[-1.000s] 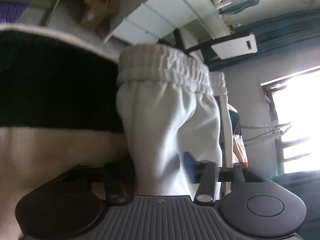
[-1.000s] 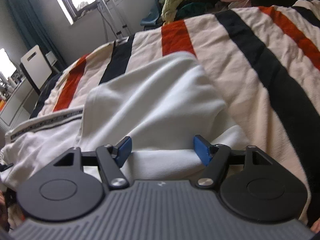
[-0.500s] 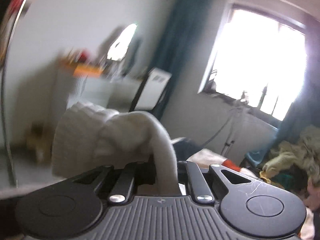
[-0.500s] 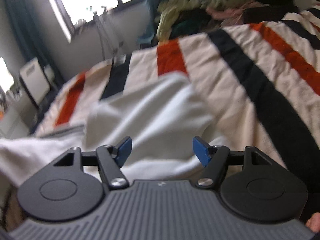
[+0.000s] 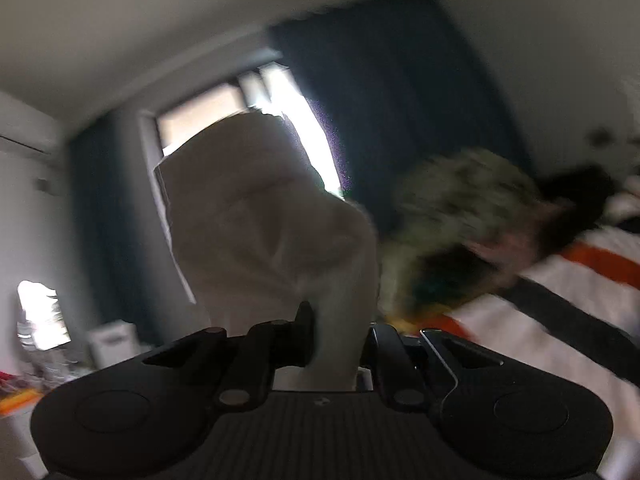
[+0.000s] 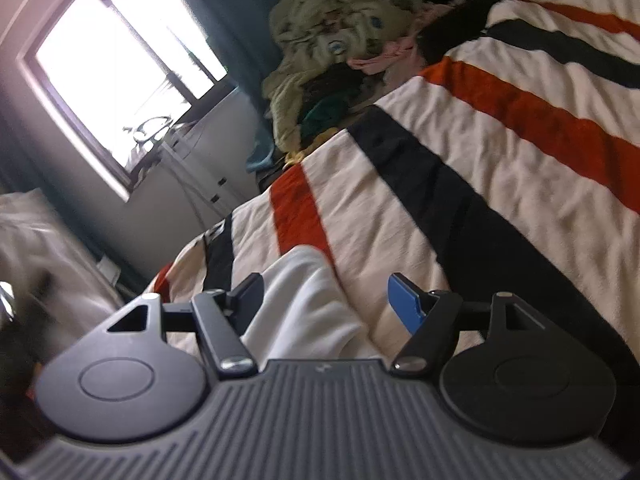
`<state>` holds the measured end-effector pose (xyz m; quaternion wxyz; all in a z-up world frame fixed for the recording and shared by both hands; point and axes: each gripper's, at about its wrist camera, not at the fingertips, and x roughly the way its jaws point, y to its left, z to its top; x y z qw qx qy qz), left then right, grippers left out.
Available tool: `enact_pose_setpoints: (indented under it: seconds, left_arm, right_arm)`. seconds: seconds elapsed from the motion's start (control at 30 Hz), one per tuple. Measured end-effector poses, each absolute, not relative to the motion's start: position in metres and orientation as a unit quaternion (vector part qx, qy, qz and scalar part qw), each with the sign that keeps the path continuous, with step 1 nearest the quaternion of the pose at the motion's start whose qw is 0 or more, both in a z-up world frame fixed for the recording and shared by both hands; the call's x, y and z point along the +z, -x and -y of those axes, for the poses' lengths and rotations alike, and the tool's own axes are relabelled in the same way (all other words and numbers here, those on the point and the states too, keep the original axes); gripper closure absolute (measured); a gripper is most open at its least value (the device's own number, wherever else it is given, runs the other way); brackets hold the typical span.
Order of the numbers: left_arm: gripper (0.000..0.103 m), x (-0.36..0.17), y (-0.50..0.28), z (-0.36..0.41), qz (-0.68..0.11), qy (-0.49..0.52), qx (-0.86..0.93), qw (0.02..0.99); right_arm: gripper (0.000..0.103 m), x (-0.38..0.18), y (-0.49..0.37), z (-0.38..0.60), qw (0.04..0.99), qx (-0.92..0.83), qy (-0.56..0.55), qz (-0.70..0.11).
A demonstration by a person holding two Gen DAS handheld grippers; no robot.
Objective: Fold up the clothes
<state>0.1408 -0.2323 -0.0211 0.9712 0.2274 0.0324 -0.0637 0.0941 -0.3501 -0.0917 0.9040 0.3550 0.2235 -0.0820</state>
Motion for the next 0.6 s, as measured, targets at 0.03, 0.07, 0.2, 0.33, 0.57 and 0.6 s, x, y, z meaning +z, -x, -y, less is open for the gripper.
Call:
enact_pose_setpoints:
  seconds: [0.03, 0.07, 0.2, 0.33, 0.57, 0.6]
  left_arm:
    - [0.091, -0.041, -0.134, 0.251, -0.057, -0.242, -0.084, 0.965]
    - [0.091, -0.062, -0.130, 0.265, -0.083, -0.254, -0.100, 0.958]
    - [0.090, -0.111, -0.135, 0.293, -0.172, -0.263, -0.135, 0.940]
    - [0.073, -0.100, -0.138, 0.289, -0.192, -0.237, -0.139, 0.942]
    - [0.017, -0.078, -0.141, 0.179, -0.246, -0.202, -0.127, 0.939]
    - [0.017, -0.072, -0.127, 0.159, -0.241, -0.212, -0.119, 0.940]
  right_arm:
    - [0.031, -0.094, -0.095, 0.354, 0.902, -0.086, -0.360, -0.222]
    - [0.031, -0.096, -0.097, 0.358, 0.900, -0.090, -0.364, -0.222]
    - [0.031, -0.106, -0.100, 0.372, 0.889, -0.096, -0.386, -0.227]
    - [0.031, -0.115, -0.103, 0.378, 0.877, -0.087, -0.408, -0.237]
    - [0.031, -0.136, -0.116, 0.374, 0.838, -0.035, -0.464, -0.284]
    - [0.031, -0.139, -0.117, 0.373, 0.831, -0.029, -0.472, -0.292]
